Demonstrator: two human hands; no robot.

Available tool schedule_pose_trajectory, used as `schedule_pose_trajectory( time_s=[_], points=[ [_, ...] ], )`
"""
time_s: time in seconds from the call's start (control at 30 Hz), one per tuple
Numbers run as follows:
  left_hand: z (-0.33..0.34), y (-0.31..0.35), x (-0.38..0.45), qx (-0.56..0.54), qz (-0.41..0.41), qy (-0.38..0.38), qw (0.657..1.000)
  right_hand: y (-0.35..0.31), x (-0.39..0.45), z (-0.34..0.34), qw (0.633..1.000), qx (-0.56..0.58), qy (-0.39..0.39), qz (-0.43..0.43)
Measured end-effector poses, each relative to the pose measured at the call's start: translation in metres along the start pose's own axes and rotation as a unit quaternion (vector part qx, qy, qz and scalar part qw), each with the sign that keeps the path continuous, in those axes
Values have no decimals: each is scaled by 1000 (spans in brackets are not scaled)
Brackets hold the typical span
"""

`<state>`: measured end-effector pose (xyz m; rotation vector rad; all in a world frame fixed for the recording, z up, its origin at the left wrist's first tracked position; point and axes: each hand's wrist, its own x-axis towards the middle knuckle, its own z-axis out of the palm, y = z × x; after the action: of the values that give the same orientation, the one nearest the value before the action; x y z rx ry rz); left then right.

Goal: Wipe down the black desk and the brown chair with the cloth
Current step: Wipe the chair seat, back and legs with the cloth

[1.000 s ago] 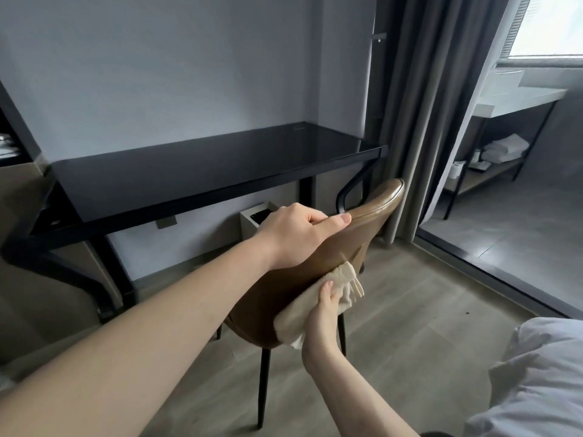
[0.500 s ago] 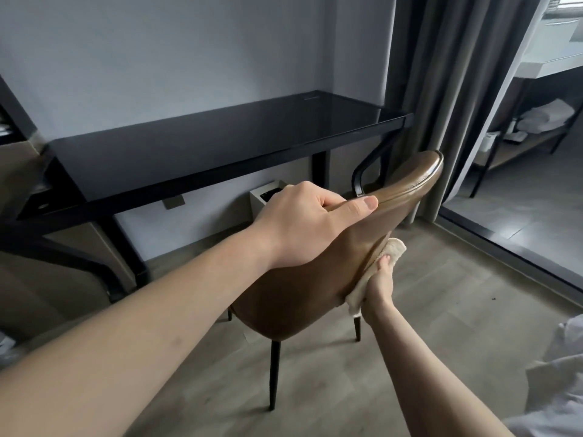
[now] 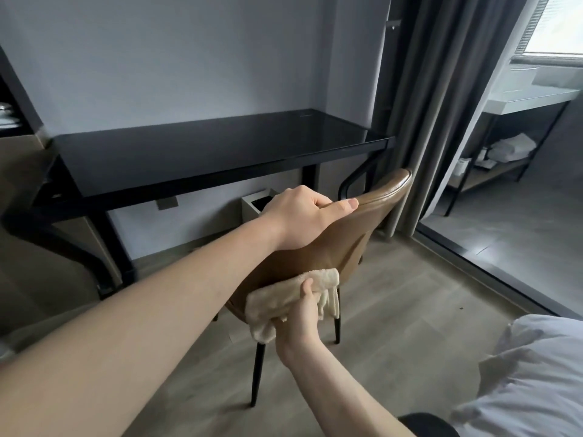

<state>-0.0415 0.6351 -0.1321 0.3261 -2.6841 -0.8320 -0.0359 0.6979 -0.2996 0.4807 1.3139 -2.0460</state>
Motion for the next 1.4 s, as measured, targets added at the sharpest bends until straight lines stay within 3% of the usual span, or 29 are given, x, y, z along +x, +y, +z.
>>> schedule_pose_trajectory(
  time_s=[0.1, 0.37, 0.6, 0.73, 0.97, 1.13, 1.4],
  points=[
    [1, 0, -1, 0, 0, -3, 1000, -7, 6, -6, 1000, 21, -8, -15],
    [4, -7, 5, -11, 26, -2, 1000, -57, 68, -7, 986, -1, 134, -101],
    [7, -15, 9, -18, 44, -2, 999, -56, 182, -45, 986, 13, 94, -139],
    [6, -14, 10, -12, 49, -2, 999, -63, 139, -39, 989, -38, 92, -109],
    [5, -11, 7, 13, 27, 7, 1000, -31, 62, -19, 993, -24, 97, -70],
    [1, 0, 2, 15, 8, 9, 1000, 0, 11, -4, 1000, -8, 11, -1],
    [-2, -3, 3, -2, 16, -9, 1000, -45, 70, -23, 992, 65, 68, -84]
  ],
)
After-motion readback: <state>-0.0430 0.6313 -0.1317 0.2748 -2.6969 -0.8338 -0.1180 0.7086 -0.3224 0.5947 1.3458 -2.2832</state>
